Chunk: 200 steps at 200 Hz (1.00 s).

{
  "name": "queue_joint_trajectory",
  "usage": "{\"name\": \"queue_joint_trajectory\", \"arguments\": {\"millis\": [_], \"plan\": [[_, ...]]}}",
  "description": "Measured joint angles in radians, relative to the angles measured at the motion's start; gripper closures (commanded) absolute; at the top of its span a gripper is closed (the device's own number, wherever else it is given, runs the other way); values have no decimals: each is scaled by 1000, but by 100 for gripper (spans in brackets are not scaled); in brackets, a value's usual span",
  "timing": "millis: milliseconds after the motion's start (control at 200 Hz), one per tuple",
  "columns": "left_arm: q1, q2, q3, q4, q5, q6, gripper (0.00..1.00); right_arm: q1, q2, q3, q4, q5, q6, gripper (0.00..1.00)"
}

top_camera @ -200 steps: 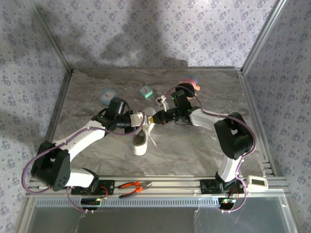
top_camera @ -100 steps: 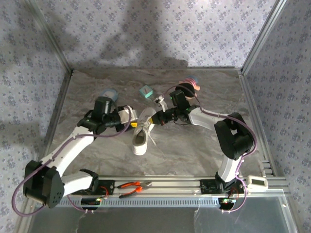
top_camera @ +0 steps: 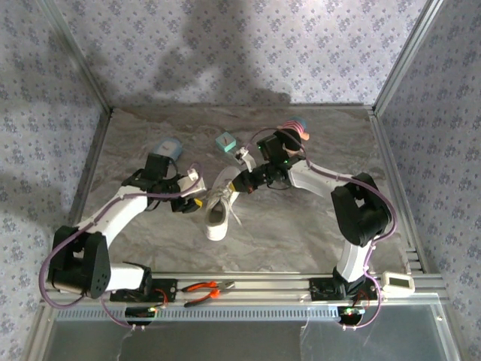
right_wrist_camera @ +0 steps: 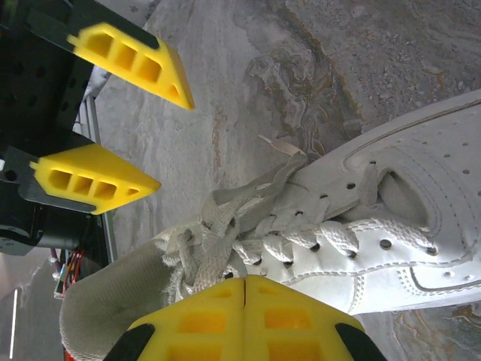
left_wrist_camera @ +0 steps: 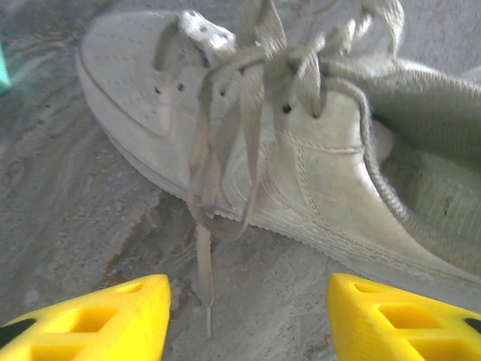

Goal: Tie the shoes

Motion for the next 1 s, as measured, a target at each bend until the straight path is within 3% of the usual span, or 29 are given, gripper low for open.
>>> {"name": "queue_joint_trajectory", "arguments": {"millis": [120,410,575,724,999], "plan": [[-42,7,0,-14,-24,6,49,0,4,38,-53,14,-26,100],[-290,-99,-64,98,-118,-139,50,0,31,124,-140,21,-66,100],[-351,-95,-79,186,-121,-219,51,0,47,129,-186,21,-90,100],[-336,-87,-80,204,-106,-253,50,2,51,129,-217,21,-103,100],[-134,-121,-80,105,-95,-238,50,24,64,133,-233,23,-104,100]]}}
